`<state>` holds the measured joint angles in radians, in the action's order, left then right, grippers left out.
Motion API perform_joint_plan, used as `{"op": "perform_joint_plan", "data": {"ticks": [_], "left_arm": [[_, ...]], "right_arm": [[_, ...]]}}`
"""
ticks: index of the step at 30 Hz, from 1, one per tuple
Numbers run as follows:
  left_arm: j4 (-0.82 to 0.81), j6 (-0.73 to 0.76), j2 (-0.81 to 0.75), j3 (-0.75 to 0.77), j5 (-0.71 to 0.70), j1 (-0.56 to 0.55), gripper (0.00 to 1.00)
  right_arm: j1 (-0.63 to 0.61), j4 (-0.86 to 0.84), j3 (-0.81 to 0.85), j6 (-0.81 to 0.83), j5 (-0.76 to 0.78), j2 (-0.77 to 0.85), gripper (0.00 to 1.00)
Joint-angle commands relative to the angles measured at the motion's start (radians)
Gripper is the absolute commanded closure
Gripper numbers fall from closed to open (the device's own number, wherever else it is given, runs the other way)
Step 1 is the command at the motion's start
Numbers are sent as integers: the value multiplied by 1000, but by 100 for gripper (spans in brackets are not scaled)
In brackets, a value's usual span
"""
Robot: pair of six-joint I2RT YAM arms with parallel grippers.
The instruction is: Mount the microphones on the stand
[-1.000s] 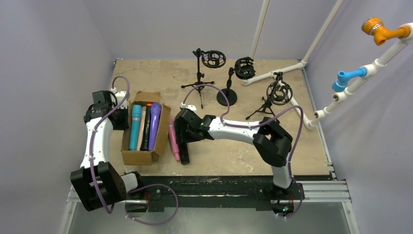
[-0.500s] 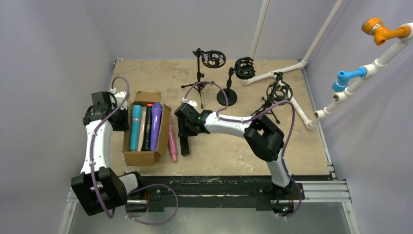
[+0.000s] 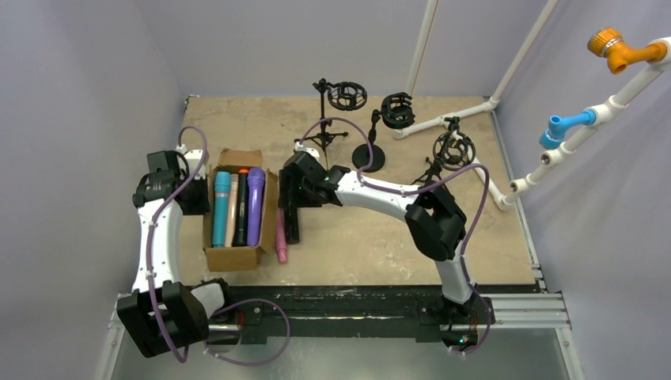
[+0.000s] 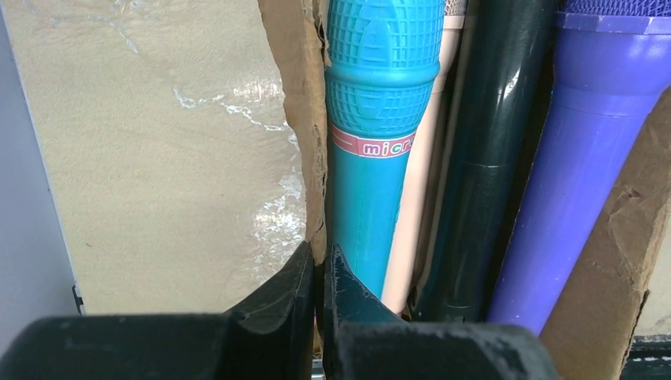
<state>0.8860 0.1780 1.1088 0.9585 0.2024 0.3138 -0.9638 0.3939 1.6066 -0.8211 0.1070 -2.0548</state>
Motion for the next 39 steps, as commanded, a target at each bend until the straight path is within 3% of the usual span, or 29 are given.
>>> {"op": "perform_joint_plan", "data": {"ticks": [1,10,21,39], "left_arm": [[8,-33,-26,62,25,4,100],[56,-100,-37,110,4,3,100],[107,-152,-79,147,47,2,100],[110,-170,-113,136,-20,-53,100]], "right_arm": [[-7,-9,27,16,3,141,28],[-68,100,265,47,-34,66,33],[-89,163,433,43,-62,-20,37],[-100,197,402,29,-88,-95,38]]}}
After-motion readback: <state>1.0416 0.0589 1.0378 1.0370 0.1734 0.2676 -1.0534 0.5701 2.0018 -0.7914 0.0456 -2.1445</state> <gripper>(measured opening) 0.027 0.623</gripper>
